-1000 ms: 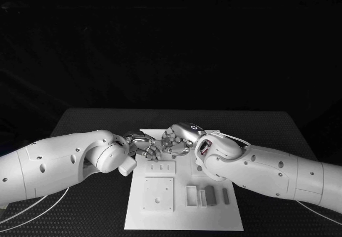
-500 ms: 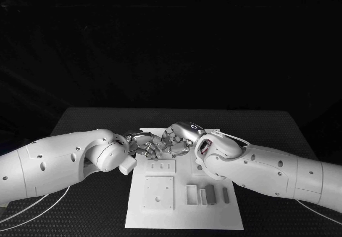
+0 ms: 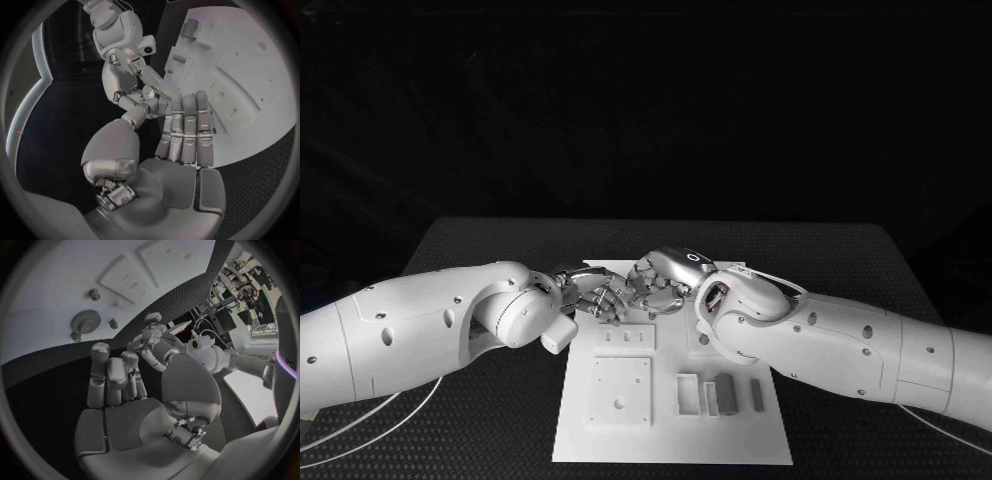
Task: Assemble the parts on the task board
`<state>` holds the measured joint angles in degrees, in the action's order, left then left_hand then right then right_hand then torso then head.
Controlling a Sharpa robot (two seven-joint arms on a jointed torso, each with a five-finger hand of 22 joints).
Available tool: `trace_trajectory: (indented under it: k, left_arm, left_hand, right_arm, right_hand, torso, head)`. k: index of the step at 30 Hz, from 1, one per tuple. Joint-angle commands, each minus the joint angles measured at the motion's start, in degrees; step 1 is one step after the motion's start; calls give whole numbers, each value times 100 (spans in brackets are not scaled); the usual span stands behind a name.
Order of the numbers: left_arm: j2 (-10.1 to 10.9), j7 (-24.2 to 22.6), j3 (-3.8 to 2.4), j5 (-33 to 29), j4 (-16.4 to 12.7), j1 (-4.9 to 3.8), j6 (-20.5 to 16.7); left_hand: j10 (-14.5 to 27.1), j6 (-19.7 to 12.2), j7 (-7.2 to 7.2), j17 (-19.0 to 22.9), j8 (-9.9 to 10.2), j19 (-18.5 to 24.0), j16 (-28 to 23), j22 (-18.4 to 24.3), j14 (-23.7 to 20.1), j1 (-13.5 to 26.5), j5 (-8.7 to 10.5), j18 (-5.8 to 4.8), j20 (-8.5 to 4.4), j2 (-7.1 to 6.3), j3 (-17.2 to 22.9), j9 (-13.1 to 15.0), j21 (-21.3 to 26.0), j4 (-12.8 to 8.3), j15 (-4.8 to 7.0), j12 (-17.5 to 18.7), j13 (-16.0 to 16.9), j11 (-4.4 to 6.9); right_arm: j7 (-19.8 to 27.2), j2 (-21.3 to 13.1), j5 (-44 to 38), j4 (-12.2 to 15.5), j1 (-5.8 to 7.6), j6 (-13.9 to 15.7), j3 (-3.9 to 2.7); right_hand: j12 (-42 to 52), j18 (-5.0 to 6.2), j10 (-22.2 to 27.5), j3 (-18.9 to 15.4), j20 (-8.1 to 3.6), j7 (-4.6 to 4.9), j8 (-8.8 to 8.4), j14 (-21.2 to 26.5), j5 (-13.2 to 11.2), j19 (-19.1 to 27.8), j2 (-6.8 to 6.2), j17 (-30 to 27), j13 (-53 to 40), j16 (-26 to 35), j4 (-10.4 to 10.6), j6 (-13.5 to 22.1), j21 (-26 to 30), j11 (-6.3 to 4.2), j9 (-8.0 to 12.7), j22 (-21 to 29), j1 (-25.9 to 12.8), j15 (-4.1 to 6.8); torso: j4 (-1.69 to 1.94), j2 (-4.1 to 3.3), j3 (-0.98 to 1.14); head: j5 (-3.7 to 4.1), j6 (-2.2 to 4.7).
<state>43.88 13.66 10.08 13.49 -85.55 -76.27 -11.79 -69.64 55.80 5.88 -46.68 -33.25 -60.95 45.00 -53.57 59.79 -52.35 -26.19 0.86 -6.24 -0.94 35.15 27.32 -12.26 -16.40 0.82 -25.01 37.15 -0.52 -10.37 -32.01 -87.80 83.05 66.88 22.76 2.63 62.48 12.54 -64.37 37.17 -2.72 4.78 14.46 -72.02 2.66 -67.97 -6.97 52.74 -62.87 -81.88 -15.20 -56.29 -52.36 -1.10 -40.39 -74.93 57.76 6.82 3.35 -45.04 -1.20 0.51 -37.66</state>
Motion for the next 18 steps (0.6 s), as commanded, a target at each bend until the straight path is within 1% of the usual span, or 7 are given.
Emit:
trace_trajectory:
  k: [1, 4, 7, 11, 16, 18]
  left_arm:
    - [-37, -182, -23, -28, -19, -21, 70]
    - [-35, -169, -22, 227, -20, -21, 32]
    - [-24, -124, -22, 569, -10, -21, -4]
    - [-13, -87, -22, 914, -12, -21, -18]
    - [-3, 12, -21, 1380, -18, -20, -7]
    - [-7, 143, -21, 1629, -27, -20, -4]
  left_hand:
    - [-74, 245, -214, 10, -45, -40, 31, -10, 45, -13, -8, -85, -12, 62, 58, 188, -29, -12, 1, -14, -8, 32]
    - [-78, 248, -214, 11, -45, -42, 36, -17, 48, -13, -6, -86, -14, 59, 64, 191, -32, -13, 3, -17, -9, 34]
    - [-95, 259, -216, 10, -46, -58, 55, -37, 63, -6, -3, -85, -21, 39, 72, 200, -44, -10, 9, -30, -9, 41]
    - [-160, 324, -246, 0, -75, -120, 143, -113, 122, 33, 12, -84, -54, -5, 69, 241, -95, 5, 42, -94, 4, 74]
    - [-211, 380, -277, -6, -110, -168, 232, -189, 162, 59, 46, -82, -86, -8, 66, 283, -142, 13, 74, -163, 24, 107]
    - [-245, 417, -299, -2, -137, -206, 292, -244, 194, 68, 44, -80, -112, -23, 69, 315, -176, 16, 100, -213, 37, 131]
  right_arm:
    - [-22, -46, 29, -28, -24, -91, 19]
    - [-5, -126, 46, -22, -24, -56, 19]
    - [8, -249, 59, -9, -25, -11, 19]
    - [-1, -450, 58, 26, -25, 28, 20]
    - [-13, -661, 52, 79, -23, 87, 19]
    - [-11, -762, 47, 104, -18, 134, 7]
  right_hand:
    - [-52, 246, 69, 22, 19, 149, -146, 57, 24, 46, -256, -14, 7, 51, 121, 146, 25, 89, 88, -77, -79, -45]
    - [-96, 246, 175, 75, 41, 231, -269, 115, 20, 83, -451, -21, 12, 80, 274, 334, 71, 171, 143, -65, -109, -121]
    - [-113, 246, 233, 98, 60, 287, -352, 157, 23, 114, -554, -21, 13, 93, 365, 468, 99, 224, 183, -64, -113, -173]
    - [-116, 246, 257, 119, 66, 303, -364, 179, 24, 132, -566, -21, 15, 97, 379, 482, 110, 241, 192, -69, -56, -191]
    - [-112, 246, 270, 135, 70, 307, -362, 193, 24, 148, -511, -21, 17, 96, 318, 474, 113, 245, 194, -79, 55, -197]
    - [-108, 246, 273, 127, 74, 308, -363, 197, 23, 155, -475, -20, 18, 93, 272, 471, 112, 246, 196, -86, 105, -198]
  torso:
    - [-4, -4, -3]
    - [1, -2, 0]
    - [2, -3, 6]
    - [4, -1, 7]
    - [-6, -2, 10]
    - [-8, -1, 12]
  head:
    - [13, 0]
    - [5, -6]
    - [-7, -15]
    - [-25, -39]
    - [-49, -60]
    - [-49, -65]
